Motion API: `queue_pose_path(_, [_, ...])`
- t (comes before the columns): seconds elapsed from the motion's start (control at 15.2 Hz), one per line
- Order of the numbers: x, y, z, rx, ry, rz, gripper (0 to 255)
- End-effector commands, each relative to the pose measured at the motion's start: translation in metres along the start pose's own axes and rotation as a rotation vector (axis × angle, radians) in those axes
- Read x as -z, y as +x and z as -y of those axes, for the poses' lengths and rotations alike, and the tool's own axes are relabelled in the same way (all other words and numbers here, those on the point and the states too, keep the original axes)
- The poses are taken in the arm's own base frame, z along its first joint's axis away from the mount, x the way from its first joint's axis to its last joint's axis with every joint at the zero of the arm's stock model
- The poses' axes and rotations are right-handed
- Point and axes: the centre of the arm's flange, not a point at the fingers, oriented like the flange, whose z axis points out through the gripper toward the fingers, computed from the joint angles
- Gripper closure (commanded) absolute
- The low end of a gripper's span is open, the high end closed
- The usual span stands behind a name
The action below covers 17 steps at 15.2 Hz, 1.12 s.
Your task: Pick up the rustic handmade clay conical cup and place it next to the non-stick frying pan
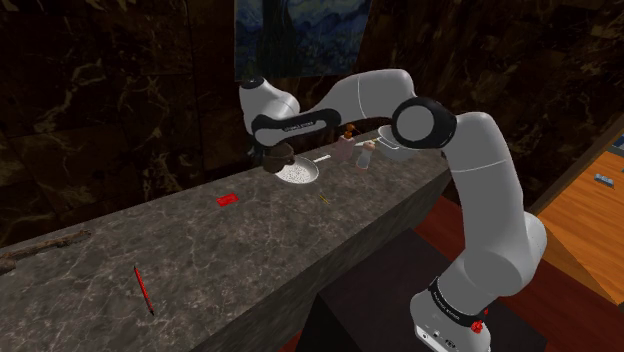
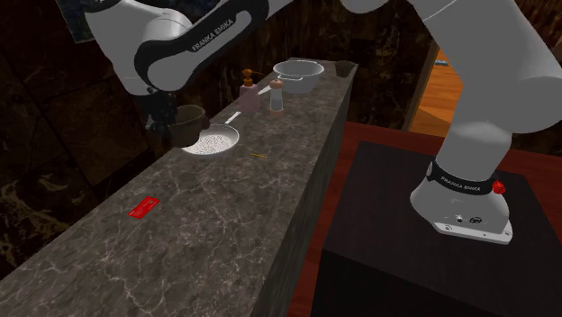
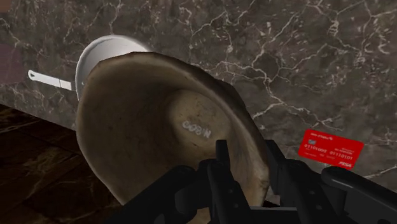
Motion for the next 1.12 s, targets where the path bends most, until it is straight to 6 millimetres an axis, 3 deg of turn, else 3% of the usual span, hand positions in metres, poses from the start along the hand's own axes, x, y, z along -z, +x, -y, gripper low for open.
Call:
queue_pose_path(0.0, [-0.006, 0.017, -0.019, 0.0, 0.0, -0.001, 255])
queue_pose_path(0.2, [-0.02, 0.05, -0.054, 0.0, 0.0, -0.001, 255])
queue_pose_path(1.06, [-0.085, 0.044, -0.033, 0.0, 0.0, -0.001, 255])
